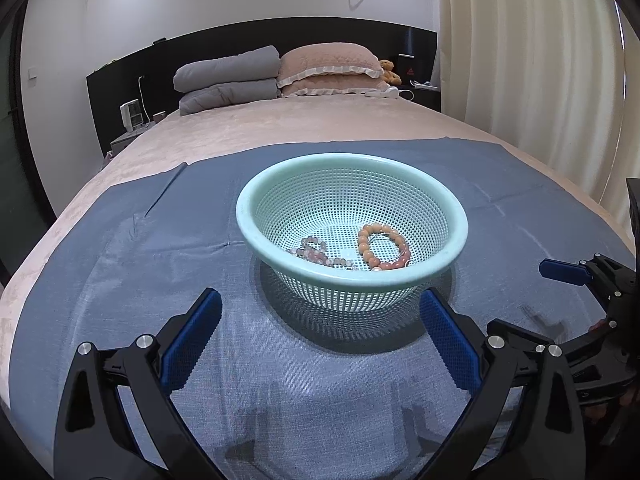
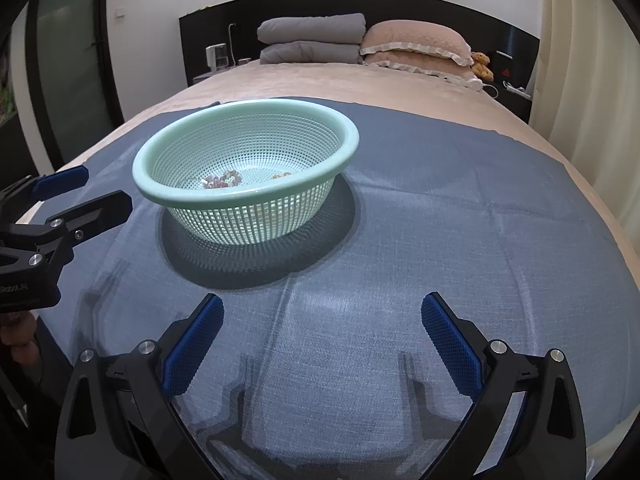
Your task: Organize jewelry
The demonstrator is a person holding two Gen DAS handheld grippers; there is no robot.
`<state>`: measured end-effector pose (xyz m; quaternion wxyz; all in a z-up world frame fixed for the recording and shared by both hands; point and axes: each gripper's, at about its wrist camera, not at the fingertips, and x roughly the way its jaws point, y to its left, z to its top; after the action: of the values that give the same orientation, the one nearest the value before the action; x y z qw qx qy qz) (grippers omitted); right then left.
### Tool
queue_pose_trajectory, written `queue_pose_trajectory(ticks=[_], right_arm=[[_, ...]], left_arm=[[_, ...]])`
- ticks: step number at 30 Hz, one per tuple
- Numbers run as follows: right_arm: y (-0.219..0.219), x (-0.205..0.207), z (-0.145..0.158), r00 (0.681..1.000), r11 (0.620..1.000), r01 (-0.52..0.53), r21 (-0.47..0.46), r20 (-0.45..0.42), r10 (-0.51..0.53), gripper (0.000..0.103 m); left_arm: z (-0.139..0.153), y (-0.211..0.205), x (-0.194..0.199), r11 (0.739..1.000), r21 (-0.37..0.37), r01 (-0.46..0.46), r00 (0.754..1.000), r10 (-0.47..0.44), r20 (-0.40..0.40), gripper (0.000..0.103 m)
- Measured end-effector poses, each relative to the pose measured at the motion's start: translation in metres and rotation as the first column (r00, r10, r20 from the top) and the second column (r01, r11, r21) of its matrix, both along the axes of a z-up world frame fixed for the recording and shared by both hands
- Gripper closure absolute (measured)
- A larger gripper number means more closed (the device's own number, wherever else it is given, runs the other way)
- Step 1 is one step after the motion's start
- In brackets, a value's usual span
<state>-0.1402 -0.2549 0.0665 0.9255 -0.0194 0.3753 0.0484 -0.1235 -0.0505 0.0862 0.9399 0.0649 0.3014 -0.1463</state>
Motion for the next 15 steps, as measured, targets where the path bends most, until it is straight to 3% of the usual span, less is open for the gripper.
queue_pose_trajectory(ticks=[15], right_arm=[[0.0010,0.0031,-0.0023,1.000,1.000,-0.003,-0.003,-0.006,0.003,0.008]], left_arm=[[-0.0021,0.0007,-0.0004,1.000,0.003,-0.008,1.000,0.008,-0.004,0.006]])
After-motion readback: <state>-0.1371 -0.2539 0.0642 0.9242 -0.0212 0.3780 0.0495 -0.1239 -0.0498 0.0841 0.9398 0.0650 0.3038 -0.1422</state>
